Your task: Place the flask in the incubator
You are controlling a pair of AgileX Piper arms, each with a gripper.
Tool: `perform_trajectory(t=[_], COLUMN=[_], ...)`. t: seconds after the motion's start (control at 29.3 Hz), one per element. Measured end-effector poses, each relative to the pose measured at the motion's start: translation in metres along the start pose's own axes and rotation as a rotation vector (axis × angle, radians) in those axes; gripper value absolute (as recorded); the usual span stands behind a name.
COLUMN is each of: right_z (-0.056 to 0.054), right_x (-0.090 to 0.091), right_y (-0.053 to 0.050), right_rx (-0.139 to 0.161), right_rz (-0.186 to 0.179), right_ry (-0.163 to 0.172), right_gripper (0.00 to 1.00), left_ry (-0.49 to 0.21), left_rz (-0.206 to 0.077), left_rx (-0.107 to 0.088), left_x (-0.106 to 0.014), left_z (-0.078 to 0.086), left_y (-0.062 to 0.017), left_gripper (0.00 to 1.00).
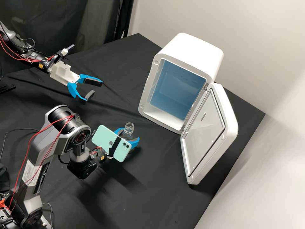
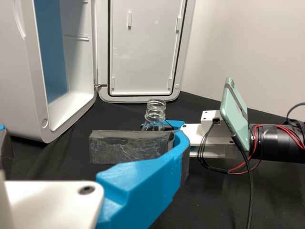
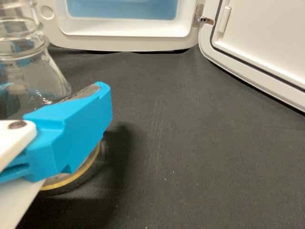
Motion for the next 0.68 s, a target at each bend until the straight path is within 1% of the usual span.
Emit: perform_trajectory(t=[0.1,0.21,0.24,0.41,0.44,0.51,0.58,0.68], right_z=[-0.002,0.0,0.003,0.012,0.015,0.017,0.019,0.021], right_x=[0.006,0.012,0.015,0.027,0.031,0.036,0.041,0.049], right_y=[0.004,0.008,0.01,0.019,0.022,0.026,0.029,0.031], right_rx=[-0.002,0.0,0.003,0.017,0.022,0.029,0.036,0.038], right_rz=[0.019,0.035,0.043,0.085,0.099,0.119,0.132,0.134], right_ry=[0.011,0.01,0.0,-0.032,-0.043,-0.054,-0.068,-0.074], right_gripper=[0.0,0.0,0.0,0.0,0.0,0.0,0.0,0.0], left_ry=[0.0,0.0,0.0,0.0,0.0,0.0,-0.002,-0.002], left_rz=[0.0,0.0,0.0,0.0,0.0,0.0,-0.001,-0.001], left_rx=[0.0,0.0,0.0,0.0,0.0,0.0,0.0,0.0], left_x=[0.0,0.0,0.0,0.0,0.0,0.0,0.0,0.0], left_z=[0.0,0.0,0.0,0.0,0.0,0.0,0.001,0.001], left_y=[0.0,0.0,0.0,0.0,0.0,0.0,-0.0002,-0.0002], left_gripper=[1.0,1.0,1.0,1.0,1.0,1.0,1.0,1.0])
